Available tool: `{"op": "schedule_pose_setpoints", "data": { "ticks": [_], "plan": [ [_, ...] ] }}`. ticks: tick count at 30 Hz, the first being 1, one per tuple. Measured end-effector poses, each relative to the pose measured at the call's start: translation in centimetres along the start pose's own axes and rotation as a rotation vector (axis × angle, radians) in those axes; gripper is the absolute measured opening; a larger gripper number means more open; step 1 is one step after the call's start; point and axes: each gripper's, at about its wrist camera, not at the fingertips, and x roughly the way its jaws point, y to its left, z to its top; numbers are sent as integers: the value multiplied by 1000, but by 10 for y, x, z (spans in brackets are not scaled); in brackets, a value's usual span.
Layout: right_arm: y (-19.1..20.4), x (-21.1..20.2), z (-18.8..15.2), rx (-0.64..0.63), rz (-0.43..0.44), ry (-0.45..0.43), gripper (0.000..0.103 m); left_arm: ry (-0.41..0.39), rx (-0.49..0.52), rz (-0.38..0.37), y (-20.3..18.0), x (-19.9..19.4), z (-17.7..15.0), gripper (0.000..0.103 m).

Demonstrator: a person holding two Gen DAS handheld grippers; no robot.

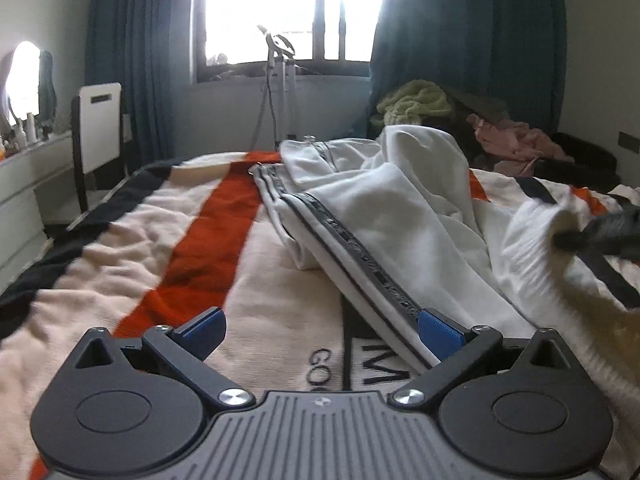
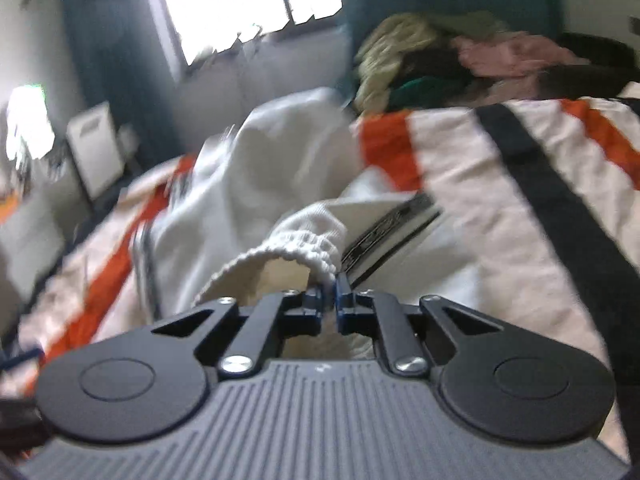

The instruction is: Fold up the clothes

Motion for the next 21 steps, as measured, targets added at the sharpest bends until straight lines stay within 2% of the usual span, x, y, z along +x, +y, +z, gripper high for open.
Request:
{"op": "schedule_pose_setpoints", "data": {
  "ticks": [6,8,11,14,17,18,19,20,21],
  "plan": [
    [-56,-60,38,134,-74,-146,8,-40,115,-88,-24,-9,-9,103],
    [-81,-80,44,157,-117,-154,8,-57,141,-122,-31,-15,-11,103],
    [-118,-91,39,135,-190,-93,9,-66,164,-175,-39,-23,-13,103],
    [-161,-94,23,330,-242,-13,11,-50,181,-214,-50,-28,-14,103],
    [-190,-100,8,525,-213,60,12,-41,212,-246,-67,-38,-17,103],
    [-194,-107,3,581,-193,53,13,-42,225,-261,-74,-44,-19,103],
    [-198,-115,-1,639,-173,39,25,-43,238,-276,-81,-49,-22,103],
    [-200,-124,-6,684,-161,21,47,-35,245,-294,-90,-54,-26,103],
    [-200,-134,-9,705,-155,0,62,-25,250,-312,-98,-59,-29,103]
  ]
}}
